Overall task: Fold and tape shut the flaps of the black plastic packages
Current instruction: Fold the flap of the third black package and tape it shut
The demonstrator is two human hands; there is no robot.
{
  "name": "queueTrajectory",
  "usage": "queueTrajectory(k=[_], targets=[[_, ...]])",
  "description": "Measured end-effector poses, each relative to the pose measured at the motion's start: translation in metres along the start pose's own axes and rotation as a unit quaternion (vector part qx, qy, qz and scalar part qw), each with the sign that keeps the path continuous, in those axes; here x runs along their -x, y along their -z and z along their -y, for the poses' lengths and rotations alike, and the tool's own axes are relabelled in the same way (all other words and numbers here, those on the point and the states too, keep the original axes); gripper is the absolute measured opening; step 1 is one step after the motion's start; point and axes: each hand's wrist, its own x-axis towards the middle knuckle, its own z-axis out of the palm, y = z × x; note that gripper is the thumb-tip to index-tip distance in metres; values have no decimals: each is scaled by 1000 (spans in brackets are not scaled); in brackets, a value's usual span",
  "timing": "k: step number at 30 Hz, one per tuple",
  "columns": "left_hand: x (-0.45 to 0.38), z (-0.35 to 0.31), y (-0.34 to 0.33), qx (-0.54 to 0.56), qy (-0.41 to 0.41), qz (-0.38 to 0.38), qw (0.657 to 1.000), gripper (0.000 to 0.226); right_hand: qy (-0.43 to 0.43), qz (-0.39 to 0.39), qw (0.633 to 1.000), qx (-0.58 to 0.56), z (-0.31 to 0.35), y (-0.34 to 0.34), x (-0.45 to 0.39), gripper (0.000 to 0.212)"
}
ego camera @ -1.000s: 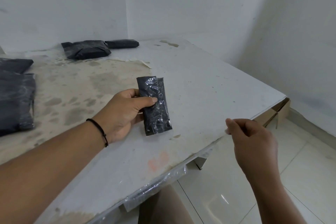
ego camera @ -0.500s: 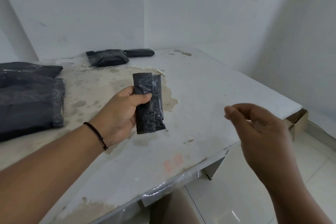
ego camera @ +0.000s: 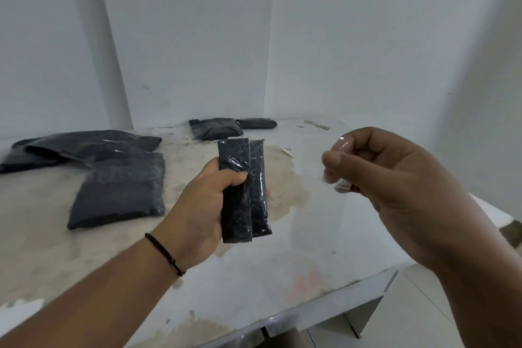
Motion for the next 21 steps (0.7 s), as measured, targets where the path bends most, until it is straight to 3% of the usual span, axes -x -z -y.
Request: queueTrajectory(k=[7,11,17,21], targets=[[38,-23,1,79,30,11,996,37,-3,84,990,-111,16,-43,-6,10],[46,-21,3,-5,-27,-40,999,24,-26,99,983,-154,22,-56,-5,19],[54,-16,-5,-43,-85,-34,995,23,-35,116,980,-155,13,-71,-10,21],[55,-11,-5,-26,-80,-15,996,28,-15,77,993,-90,-1,-72,-16,19]])
